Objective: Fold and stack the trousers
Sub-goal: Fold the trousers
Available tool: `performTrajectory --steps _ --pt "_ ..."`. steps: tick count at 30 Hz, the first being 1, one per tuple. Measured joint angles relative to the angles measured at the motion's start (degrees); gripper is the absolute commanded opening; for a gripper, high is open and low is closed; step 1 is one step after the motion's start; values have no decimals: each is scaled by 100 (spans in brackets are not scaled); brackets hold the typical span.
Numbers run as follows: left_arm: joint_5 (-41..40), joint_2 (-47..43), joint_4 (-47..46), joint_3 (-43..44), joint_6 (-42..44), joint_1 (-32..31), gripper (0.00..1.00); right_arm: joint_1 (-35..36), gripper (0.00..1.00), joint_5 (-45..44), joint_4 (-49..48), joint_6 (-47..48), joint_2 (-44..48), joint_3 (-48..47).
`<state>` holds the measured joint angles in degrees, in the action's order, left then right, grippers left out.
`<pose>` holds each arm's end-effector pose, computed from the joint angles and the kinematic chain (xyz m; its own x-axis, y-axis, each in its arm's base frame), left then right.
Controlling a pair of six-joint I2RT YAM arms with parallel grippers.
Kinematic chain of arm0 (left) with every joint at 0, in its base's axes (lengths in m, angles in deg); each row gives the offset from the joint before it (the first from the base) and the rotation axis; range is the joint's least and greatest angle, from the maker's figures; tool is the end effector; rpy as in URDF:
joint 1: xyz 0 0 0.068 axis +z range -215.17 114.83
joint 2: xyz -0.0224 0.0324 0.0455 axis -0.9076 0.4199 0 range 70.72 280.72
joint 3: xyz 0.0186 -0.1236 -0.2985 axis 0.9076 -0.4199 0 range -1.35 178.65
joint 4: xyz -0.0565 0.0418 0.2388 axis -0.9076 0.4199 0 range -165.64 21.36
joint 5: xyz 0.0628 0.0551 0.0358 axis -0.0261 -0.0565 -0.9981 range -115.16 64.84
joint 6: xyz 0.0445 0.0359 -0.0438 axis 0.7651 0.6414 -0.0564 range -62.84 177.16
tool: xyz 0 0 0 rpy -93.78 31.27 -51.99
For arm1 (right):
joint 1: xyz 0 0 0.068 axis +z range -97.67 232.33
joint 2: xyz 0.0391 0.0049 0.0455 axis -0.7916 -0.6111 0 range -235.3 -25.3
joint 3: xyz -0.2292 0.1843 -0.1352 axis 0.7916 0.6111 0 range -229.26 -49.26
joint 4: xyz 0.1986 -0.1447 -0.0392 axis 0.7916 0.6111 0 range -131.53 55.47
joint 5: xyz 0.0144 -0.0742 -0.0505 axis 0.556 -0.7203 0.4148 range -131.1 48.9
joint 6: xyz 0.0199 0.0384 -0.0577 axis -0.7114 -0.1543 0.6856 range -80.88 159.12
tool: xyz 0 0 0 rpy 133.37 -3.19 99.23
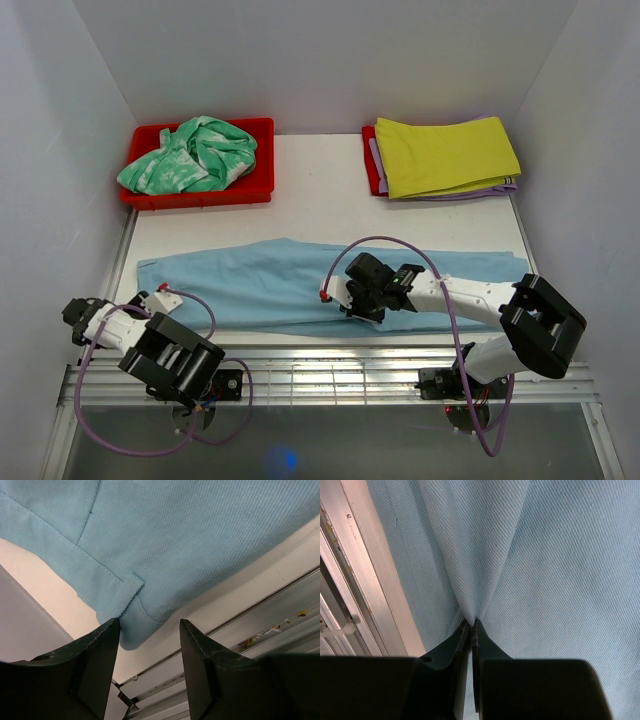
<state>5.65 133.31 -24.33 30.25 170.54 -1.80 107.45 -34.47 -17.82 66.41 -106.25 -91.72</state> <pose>0.0812 0.0941 0.2024 -0.5002 0.7612 -0.4127 0.7002 0.6360 0.3243 0.1378 0.2097 0.2109 -0.0619 -0.8851 -0.4613 -0.9835 0.1329 -0.1230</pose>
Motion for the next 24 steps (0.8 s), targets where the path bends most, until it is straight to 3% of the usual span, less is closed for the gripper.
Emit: performTrajectory --steps 4,5,12,16,20,24 --pt "-103 -234 -52 -273 -4 0 44 -2 8 0 4 0 4 0" --pt "-127 -310 -101 -374 2 0 33 -4 8 -2 15 0 11 0" --pt "-166 -258 -98 -352 13 -2 6 -52 8 0 63 2 109 15" --pt "96 236 505 612 2 -22 0 -79 8 68 33 9 216 11" --pt "719 697 1414 1954 -35 -66 0 -131 8 179 -57 20 372 -133" --pt "1161 680 1552 2463 -37 -264 0 -391 8 201 -66 61 466 -446"
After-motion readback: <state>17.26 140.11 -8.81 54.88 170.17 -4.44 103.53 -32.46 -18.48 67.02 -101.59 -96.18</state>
